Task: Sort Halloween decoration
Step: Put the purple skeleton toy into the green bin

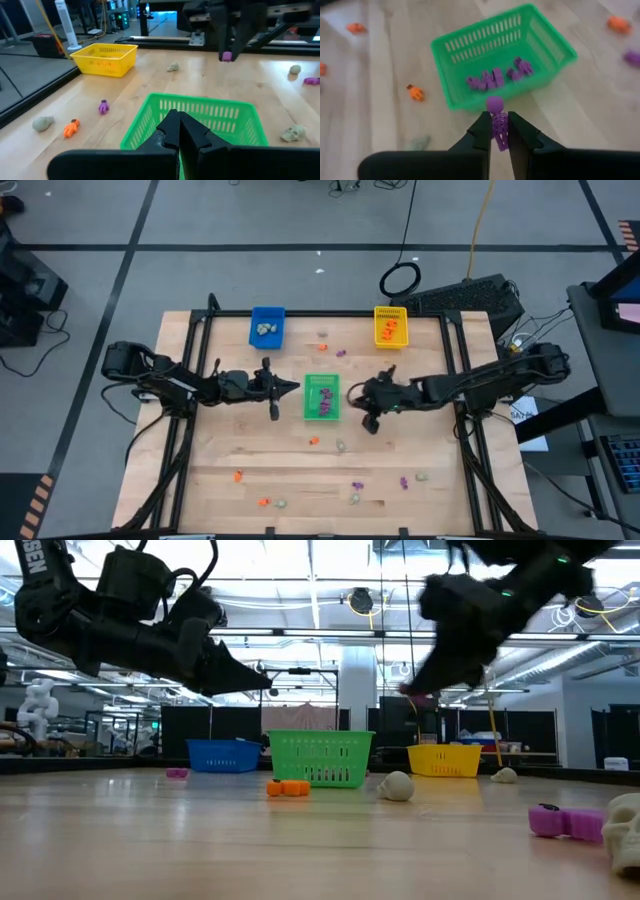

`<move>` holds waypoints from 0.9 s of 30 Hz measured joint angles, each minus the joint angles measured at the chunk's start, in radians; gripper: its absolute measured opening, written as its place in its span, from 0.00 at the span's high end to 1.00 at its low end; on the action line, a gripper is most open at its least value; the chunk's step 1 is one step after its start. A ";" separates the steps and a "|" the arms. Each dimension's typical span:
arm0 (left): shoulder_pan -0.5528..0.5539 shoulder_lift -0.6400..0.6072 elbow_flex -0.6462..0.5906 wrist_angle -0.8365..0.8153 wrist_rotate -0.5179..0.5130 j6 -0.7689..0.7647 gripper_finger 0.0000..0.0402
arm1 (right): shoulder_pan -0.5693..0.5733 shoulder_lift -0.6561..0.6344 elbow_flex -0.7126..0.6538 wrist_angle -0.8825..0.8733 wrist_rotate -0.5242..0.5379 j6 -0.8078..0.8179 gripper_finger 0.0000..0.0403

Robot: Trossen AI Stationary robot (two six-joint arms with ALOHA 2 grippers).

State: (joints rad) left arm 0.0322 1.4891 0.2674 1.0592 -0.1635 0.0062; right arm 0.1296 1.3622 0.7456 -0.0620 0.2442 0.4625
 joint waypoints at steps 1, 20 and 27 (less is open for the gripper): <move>0.000 0.000 0.000 -0.003 -0.002 -0.003 1.00 | 0.002 0.039 0.035 -0.008 0.006 -0.025 0.94; 0.104 0.000 0.001 -0.053 0.025 -0.132 1.00 | -0.124 0.528 0.488 -0.156 -0.089 -0.301 0.94; 0.178 0.000 0.043 -0.114 0.105 -0.158 1.00 | -0.137 0.546 0.488 -0.148 -0.087 -0.310 0.89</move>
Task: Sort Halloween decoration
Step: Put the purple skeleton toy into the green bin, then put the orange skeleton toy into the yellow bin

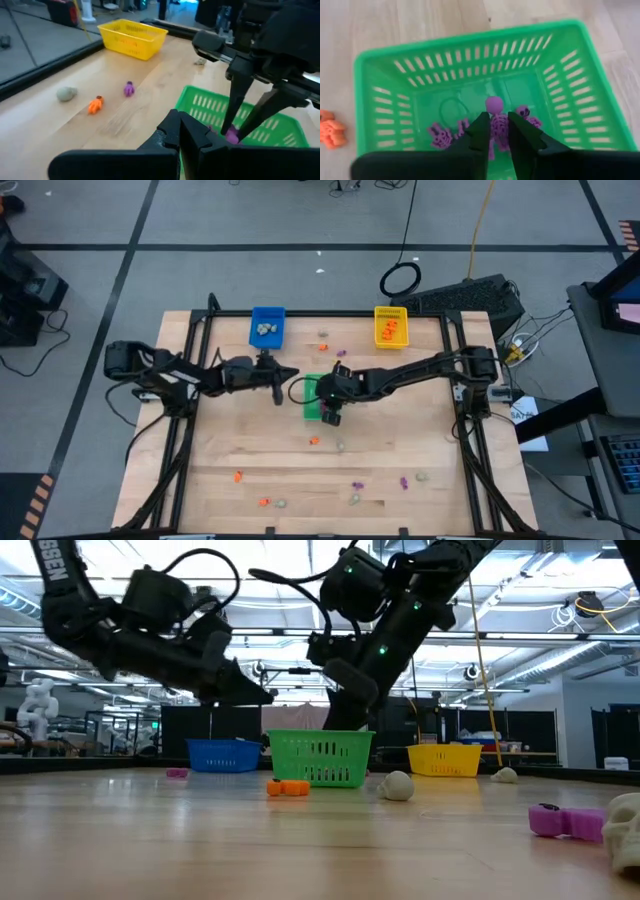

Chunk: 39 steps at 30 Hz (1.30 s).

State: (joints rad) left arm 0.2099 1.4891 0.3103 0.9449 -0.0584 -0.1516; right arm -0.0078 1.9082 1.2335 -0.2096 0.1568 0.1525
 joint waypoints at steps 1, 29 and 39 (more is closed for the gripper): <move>0.012 0.000 0.022 -0.037 0.027 0.000 1.00 | 0.000 -0.003 0.000 0.002 0.000 -0.007 0.86; 0.220 0.080 0.608 -0.962 0.183 0.351 1.00 | 0.069 -0.279 -0.294 0.328 0.023 -0.205 0.99; 0.251 0.312 0.826 -1.097 0.190 0.378 0.99 | 0.020 -0.645 -0.511 0.358 0.076 -0.265 1.00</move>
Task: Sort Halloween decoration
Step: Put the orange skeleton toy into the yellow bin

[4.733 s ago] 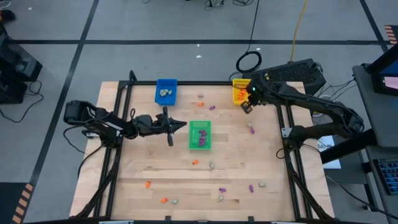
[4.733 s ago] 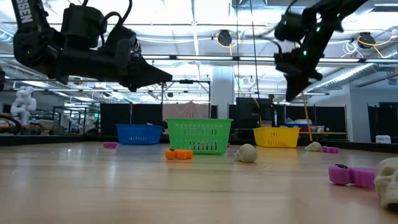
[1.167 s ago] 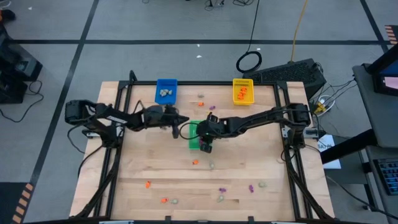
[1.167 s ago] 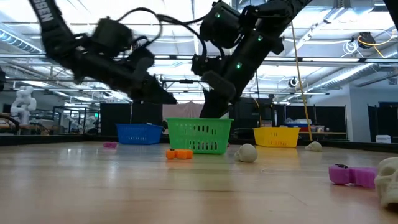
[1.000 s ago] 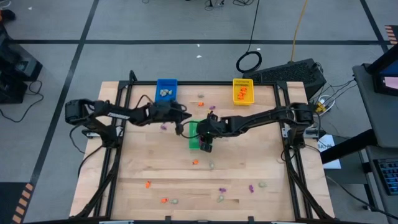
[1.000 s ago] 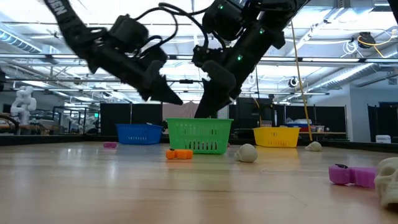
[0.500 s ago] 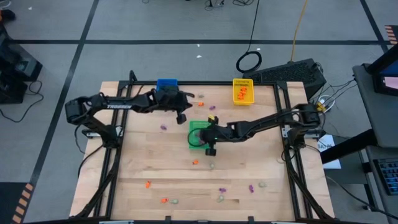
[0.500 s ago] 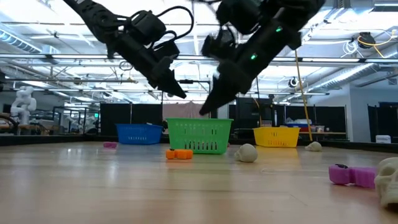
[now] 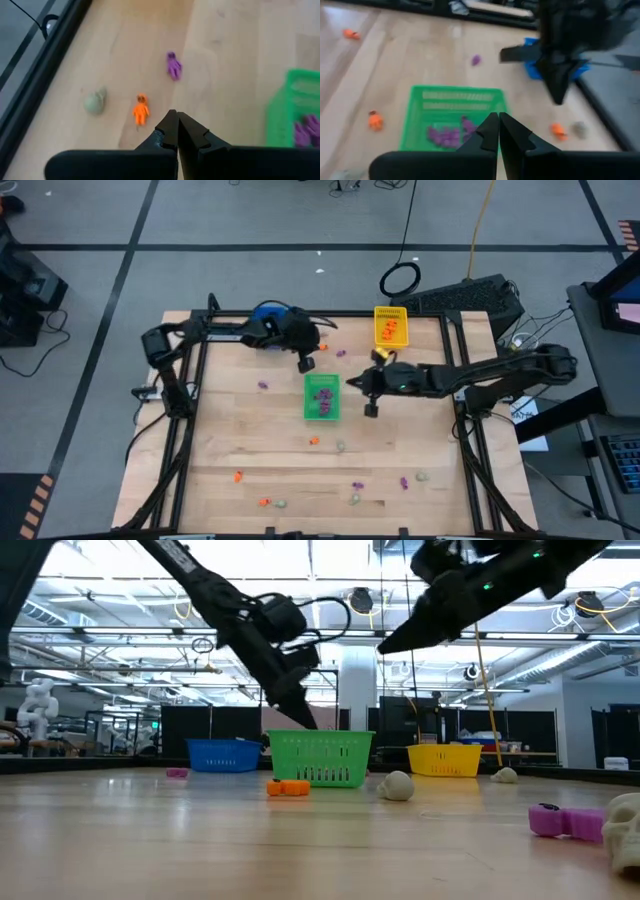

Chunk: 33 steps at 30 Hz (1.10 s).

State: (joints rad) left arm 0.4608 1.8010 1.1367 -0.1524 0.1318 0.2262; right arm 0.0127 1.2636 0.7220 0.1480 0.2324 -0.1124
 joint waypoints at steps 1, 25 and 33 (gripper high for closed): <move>0.002 0.015 0.016 -0.012 0.000 0.000 0.98 | -0.004 -0.025 -0.008 -0.009 0.004 -0.008 1.00; 0.070 0.189 0.112 -0.054 0.038 0.123 0.62 | -0.027 -0.141 -0.019 -0.054 0.004 -0.076 1.00; 0.080 0.247 0.112 -0.011 0.032 0.161 0.62 | -0.027 -0.141 -0.019 -0.055 0.005 -0.076 1.00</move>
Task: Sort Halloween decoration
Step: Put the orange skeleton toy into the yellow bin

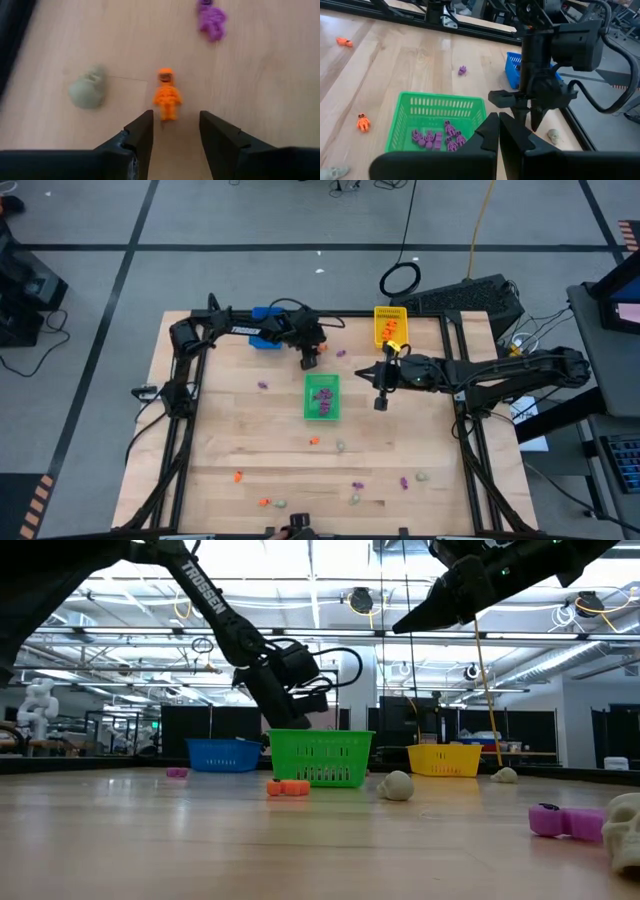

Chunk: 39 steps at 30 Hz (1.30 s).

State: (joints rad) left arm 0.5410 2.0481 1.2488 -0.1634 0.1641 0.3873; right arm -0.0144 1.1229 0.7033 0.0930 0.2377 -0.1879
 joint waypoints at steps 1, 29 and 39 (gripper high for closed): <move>0.000 0.004 0.001 0.010 -0.006 0.010 0.62 | 0.000 0.000 0.000 0.000 0.000 0.000 1.00; 0.028 -0.157 -0.002 -0.011 -0.119 -0.060 1.00 | 0.000 0.000 0.000 -0.043 0.028 -0.038 1.00; -0.115 -0.228 0.000 0.147 -0.084 -0.327 1.00 | -0.061 -0.053 0.001 -0.083 0.046 -0.098 1.00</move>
State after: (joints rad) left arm 0.4261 1.8203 1.2487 -0.0167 0.0799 0.0605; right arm -0.0752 1.0700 0.7040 0.0096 0.2841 -0.2861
